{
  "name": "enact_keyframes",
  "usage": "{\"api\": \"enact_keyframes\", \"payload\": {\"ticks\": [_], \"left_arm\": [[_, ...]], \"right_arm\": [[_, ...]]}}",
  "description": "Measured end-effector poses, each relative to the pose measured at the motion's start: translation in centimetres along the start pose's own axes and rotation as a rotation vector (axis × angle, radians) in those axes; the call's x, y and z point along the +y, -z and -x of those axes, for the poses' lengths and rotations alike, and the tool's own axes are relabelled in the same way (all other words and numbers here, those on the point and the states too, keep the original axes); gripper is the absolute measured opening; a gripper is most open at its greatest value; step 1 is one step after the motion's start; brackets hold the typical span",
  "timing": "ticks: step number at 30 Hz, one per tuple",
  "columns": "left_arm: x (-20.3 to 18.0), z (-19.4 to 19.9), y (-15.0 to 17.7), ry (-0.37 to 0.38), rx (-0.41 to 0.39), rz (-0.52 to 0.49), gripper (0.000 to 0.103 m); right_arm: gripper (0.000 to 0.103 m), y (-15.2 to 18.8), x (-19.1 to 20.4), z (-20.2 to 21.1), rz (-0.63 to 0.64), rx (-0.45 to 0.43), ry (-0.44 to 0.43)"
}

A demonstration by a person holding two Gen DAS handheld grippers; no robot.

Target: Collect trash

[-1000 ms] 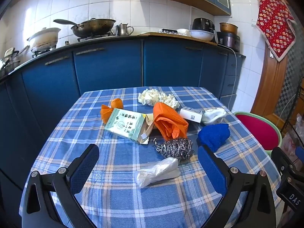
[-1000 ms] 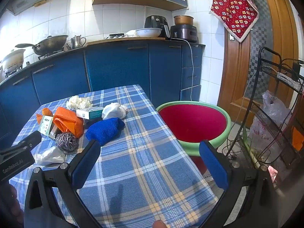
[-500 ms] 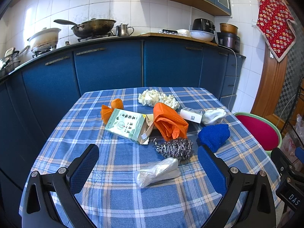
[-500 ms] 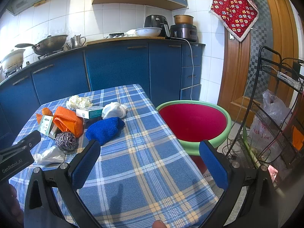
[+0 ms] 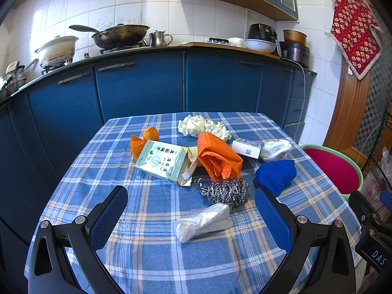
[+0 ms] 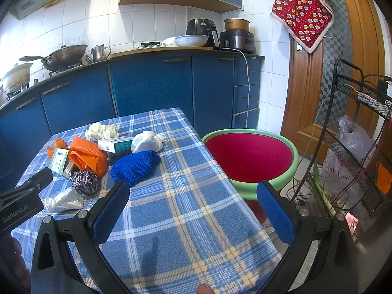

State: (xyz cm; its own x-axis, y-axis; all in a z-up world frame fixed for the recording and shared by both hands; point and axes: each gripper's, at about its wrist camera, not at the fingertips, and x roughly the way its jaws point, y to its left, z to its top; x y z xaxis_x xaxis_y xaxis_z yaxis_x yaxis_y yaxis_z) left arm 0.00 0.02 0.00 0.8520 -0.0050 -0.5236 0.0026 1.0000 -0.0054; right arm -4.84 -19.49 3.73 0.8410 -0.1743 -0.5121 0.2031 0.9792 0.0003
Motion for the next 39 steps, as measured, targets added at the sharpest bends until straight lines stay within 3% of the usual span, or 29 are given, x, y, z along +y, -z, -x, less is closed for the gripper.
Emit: {"api": "enact_keyframes", "payload": {"ticks": [39], "left_arm": [[-0.14,0.28,-0.37,0.004,0.008,-0.010,0.103]], "right_arm": [[0.102,0.12,-0.08,-0.14,-0.006,0.005,-0.001]]}}
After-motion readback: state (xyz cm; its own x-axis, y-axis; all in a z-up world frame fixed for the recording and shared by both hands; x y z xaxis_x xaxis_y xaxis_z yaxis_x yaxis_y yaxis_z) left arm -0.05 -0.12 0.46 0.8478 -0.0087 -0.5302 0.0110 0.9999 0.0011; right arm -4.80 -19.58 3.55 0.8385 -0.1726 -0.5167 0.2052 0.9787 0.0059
